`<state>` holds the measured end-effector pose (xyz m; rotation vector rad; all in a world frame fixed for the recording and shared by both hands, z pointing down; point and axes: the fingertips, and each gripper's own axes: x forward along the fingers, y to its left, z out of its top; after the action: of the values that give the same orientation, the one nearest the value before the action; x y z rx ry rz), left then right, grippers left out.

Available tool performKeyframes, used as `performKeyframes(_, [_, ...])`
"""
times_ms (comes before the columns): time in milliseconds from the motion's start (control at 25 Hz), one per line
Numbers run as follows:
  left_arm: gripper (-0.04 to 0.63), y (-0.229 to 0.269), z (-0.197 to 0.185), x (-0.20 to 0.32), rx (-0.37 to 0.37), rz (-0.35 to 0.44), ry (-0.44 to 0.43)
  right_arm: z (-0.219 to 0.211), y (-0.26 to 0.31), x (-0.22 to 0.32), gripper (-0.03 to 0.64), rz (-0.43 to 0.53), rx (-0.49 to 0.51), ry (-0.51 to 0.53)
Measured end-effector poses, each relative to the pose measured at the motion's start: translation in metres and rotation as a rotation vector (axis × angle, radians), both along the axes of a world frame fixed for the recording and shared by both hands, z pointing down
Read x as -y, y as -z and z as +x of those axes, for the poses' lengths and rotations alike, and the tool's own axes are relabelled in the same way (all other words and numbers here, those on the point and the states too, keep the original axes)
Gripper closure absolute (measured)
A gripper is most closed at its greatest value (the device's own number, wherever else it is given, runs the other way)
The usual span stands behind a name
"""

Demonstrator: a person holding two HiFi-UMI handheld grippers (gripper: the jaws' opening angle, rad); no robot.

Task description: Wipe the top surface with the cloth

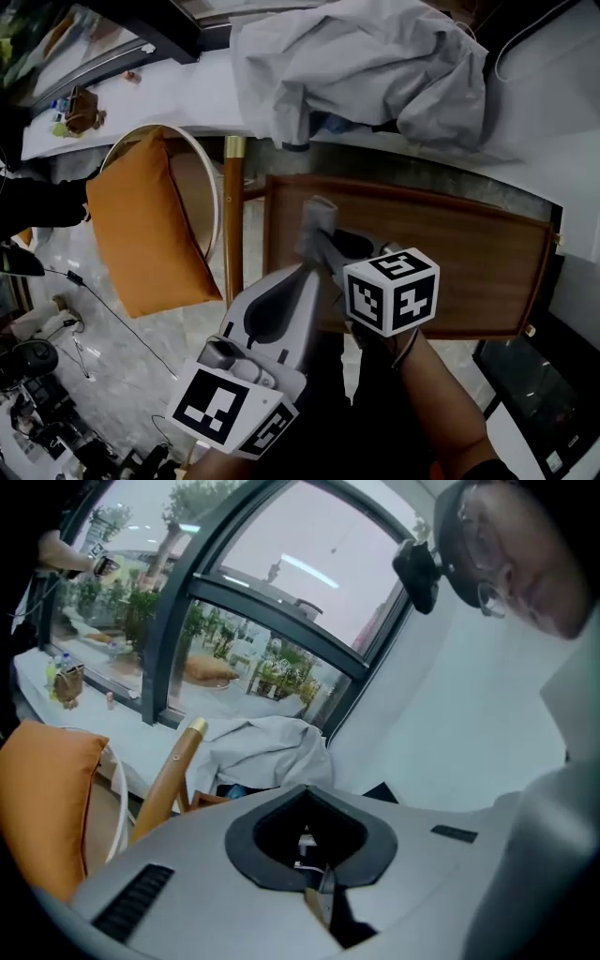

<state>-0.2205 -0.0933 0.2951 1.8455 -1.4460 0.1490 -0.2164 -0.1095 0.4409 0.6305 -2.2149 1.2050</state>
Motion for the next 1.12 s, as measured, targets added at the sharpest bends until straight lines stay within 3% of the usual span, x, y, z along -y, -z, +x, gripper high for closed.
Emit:
performKeyframes(240, [0.584, -0.003, -0.04, -0.017, -0.022, 0.004, 0.035, -0.069, -0.017, -0.013, 0.575, -0.025, 0.01, 0.047])
performKeyframes(440, [0.584, -0.005, -0.042, -0.023, -0.046, 0.002, 0.026, -0.084, -0.034, -0.014, 0.575, -0.037, -0.051, 0.068])
performKeyframes(760, [0.584, -0.011, -0.023, -0.013, -0.041, 0.005, -0.004, -0.046, -0.051, -0.006, 0.575, -0.043, -0.168, 0.036])
performKeyframes(1120, [0.584, -0.046, 0.026, -0.001, -0.021, -0.058, -0.035, 0.047, -0.054, 0.021, 0.574, -0.031, -0.25, -0.052])
